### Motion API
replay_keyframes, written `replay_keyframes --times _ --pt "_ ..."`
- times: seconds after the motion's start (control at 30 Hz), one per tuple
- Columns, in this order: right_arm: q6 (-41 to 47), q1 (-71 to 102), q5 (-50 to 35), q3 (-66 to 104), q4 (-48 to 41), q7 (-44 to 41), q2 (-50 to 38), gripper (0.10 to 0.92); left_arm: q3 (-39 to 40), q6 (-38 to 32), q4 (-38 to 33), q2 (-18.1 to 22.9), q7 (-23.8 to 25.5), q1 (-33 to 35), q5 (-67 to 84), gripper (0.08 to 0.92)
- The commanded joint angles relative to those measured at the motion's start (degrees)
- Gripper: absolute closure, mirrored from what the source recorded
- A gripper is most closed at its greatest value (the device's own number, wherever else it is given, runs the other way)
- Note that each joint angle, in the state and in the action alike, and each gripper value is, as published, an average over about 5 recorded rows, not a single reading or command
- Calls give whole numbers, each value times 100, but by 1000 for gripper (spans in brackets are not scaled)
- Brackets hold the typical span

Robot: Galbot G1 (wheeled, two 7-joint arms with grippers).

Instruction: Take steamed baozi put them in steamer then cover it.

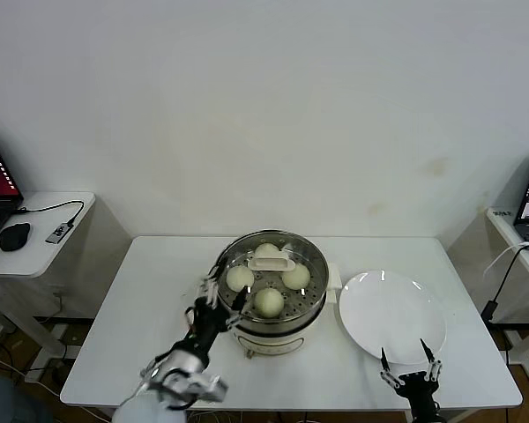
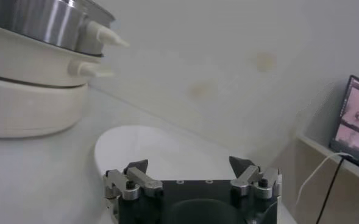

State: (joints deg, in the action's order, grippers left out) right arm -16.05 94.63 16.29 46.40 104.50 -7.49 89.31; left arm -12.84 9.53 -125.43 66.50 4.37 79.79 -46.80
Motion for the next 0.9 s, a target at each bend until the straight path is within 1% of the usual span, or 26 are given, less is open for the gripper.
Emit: replay_keyframes --times 0.03,0.13,0.23,0.37,0.53,0.6,0.73,0.9 --pt "-17 311 -683 -168 172 -135 -438 203 -1690 -2492 618 14 -1573 2223 6262 177" --pt "57 556 -1102 -316 260 -209 -660 203 -1631 -2186 583 59 -1740 2484 6723 177" --pt "150 780 -1452 -419 393 -286 -756 203 -1598 -2149 631 252 -1834 2669 6726 177" --pt "167 945 -1575 -487 478 -344 -777 203 -1491 -2173 907 463 -1873 2777 6451 177" --pt "162 1025 -1571 -525 511 -344 -776 203 -1463 -2659 1254 679 -1510 2819 6224 177" --pt "167 1038 -1563 -547 526 -339 -770 203 -1486 -2805 1316 765 -1436 2826 6144 177" --pt "172 1072 -1552 -656 568 -351 -759 203 -1540 -2903 1364 869 -1394 2840 6073 177" --pt "198 1089 -1587 -782 577 -380 -747 203 -1550 -2956 1456 875 -1311 2870 6088 177"
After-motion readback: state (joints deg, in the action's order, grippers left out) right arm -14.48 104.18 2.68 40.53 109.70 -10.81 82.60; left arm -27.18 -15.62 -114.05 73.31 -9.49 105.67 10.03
